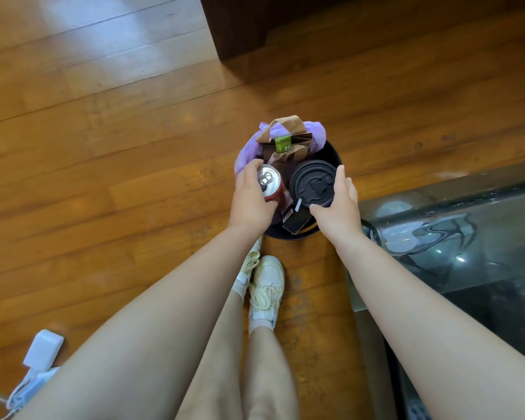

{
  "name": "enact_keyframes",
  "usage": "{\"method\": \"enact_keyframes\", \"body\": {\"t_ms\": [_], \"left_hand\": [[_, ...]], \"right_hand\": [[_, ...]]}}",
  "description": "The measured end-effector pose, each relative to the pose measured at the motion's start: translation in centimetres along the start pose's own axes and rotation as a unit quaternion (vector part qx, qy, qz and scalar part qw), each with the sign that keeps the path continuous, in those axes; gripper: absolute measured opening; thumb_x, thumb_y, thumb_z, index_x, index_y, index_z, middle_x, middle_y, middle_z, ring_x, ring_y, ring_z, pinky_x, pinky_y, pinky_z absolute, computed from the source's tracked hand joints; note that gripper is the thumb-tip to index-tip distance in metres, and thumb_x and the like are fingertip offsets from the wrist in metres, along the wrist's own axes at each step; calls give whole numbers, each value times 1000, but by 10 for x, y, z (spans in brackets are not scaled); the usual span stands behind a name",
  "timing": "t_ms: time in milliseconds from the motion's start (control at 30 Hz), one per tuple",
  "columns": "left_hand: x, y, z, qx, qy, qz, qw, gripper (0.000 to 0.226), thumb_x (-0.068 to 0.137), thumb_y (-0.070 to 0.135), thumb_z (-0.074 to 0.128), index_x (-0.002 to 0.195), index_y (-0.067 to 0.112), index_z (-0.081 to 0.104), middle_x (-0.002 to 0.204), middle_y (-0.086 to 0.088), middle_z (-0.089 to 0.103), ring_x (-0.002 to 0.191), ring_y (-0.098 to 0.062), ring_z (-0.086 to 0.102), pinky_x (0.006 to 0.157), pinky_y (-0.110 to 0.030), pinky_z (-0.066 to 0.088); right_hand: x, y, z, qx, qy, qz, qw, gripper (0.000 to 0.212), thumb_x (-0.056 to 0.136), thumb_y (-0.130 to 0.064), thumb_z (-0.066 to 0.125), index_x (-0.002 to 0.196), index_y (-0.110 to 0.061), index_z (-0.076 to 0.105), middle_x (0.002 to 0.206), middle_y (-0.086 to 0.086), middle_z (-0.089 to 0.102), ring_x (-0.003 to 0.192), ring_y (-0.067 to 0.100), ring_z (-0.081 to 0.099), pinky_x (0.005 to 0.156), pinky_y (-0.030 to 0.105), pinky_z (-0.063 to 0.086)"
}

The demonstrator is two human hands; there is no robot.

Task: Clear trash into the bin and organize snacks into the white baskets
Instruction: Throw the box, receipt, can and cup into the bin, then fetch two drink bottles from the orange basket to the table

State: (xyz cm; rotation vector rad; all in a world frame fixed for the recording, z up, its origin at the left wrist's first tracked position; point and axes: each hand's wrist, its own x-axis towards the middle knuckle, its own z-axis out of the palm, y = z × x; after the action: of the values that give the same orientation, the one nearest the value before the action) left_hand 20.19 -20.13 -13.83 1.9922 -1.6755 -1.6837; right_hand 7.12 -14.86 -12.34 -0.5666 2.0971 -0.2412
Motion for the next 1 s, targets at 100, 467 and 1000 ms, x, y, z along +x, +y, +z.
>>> {"method": "enact_keyframes", "body": {"t_ms": [100, 467, 1000], "left_hand": [[0, -6, -2, 30, -29, -40, 998, 96, 76, 0, 68, 149, 16, 9, 156, -5, 16, 142, -19, 21, 102, -19, 23], [-141, 19, -103, -147, -35, -255, 955, 47, 89, 11, 54, 134, 13, 42, 114, -6, 58, 89, -16, 56, 74, -30, 45], [-396, 33, -228, -383, 142, -299, 862, 26, 96, 12, 46, 118, 5, 56, 66, -4, 53, 34, -5, 43, 32, -10, 33]], "right_hand": [[-7, 2, 0, -1, -7, -4, 1000, 83, 89, -6, 54, 148, -31, 2, 158, -1, 0, 141, 22, 23, 90, 23, 33], [-152, -14, -62, 59, -154, 57, 985, 40, 89, -13, 51, 128, -21, 48, 110, 0, 61, 95, 15, 58, 88, 32, 47], [-334, -73, -120, -9, -184, 64, 981, 10, 91, -12, 51, 83, -14, 57, 66, 6, 55, 51, 15, 46, 45, 23, 36]]}}
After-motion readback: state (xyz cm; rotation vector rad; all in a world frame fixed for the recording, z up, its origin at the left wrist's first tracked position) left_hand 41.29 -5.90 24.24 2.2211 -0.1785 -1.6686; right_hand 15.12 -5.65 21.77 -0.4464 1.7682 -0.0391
